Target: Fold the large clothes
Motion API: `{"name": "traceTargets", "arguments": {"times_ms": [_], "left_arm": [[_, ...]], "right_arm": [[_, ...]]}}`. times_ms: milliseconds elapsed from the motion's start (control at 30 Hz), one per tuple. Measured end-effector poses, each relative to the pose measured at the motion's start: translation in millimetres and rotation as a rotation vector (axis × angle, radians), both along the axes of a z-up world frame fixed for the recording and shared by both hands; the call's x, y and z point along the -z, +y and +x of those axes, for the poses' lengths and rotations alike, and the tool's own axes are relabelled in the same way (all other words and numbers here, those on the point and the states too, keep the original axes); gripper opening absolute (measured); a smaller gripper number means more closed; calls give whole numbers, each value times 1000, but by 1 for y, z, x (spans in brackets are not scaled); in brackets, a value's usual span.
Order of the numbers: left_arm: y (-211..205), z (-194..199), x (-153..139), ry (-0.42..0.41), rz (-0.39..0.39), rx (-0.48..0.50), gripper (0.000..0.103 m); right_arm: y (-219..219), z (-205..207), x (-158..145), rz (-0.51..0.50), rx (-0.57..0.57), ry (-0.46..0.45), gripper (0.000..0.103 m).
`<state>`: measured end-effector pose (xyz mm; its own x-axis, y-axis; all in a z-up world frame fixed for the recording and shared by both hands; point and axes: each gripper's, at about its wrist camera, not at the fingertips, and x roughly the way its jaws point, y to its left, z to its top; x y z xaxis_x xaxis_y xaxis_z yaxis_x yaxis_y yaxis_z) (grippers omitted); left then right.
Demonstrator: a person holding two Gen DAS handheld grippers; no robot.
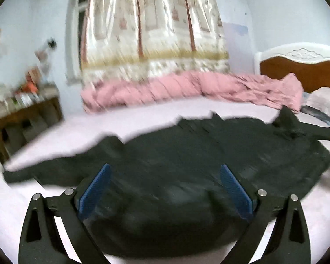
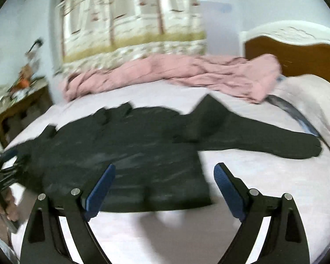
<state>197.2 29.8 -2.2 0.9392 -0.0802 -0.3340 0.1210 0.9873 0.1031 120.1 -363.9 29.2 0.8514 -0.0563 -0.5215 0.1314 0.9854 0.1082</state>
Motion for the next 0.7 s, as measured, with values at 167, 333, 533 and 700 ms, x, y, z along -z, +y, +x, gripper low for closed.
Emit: {"name": "traceTargets", "arguments": {"times_ms": [167,333,533,700], "left_arm": [[52,22,-24,-62,-83,-82,99],[78,36,5,-67,-137,-151,99],[91,32,31,-47,-190,-182,99],[87,38,37,-2,-172,-200,100]], "right_arm": [[-77,5,6,177,134,63,92],[-139,41,52,331,208,261,92],[-204,58,78,428,340,222,90],[-252,65,95,473,441,147,89]]}}
